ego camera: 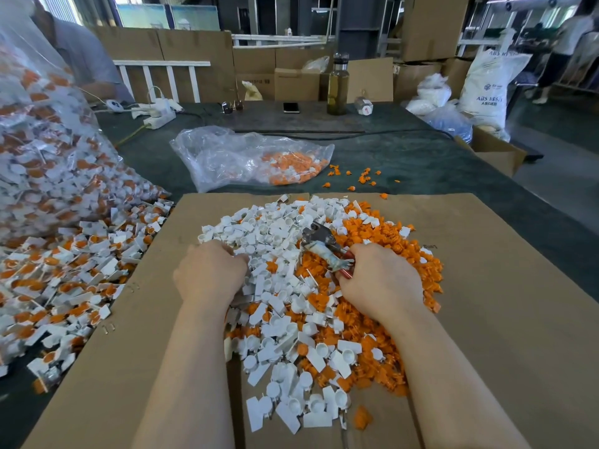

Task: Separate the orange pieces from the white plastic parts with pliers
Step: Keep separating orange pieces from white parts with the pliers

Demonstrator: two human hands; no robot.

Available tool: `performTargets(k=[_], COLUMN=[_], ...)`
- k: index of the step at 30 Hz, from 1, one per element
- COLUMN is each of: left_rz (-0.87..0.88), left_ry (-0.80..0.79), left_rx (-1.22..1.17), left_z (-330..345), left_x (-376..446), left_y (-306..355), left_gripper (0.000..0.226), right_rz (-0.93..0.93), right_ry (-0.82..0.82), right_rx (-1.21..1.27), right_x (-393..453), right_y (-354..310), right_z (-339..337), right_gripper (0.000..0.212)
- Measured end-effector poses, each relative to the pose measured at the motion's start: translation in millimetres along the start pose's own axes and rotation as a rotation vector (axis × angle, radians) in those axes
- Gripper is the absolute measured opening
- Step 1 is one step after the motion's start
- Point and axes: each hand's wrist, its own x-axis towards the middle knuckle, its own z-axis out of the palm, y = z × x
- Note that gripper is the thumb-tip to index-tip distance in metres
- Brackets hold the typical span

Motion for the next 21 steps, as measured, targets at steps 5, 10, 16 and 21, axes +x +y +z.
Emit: performTargets(k=[5,10,16,21], left_rz=[0.007,-0.044,0.109,0.187], left_ry=[0.038,0.065,0.143,-0.182], left_rx=[-0.217,-0.385,-0.679,-1.073], left_z=[-1.1,-0.7,-5.6,-7.0], left_x=[-2.7,-2.4,-13.4,-32.9], left_y=[1.1,0.8,11.5,34.6], left_gripper=[0.011,0.008,0.021,0.018], right_rz=[-0.014,-0.005,0.023,0.020], right_ry=[0.002,0.026,0.105,0.145], right_rx=[0.034,0.055,0.211,0.553], right_x=[0.2,0.7,2.2,4.1], right_y=[-1.8,-2.2,0.3,-0.4], right_z=[0.5,0.4,-0.4,-6.5], right_gripper=[0.012,0.015,0.018,0.014])
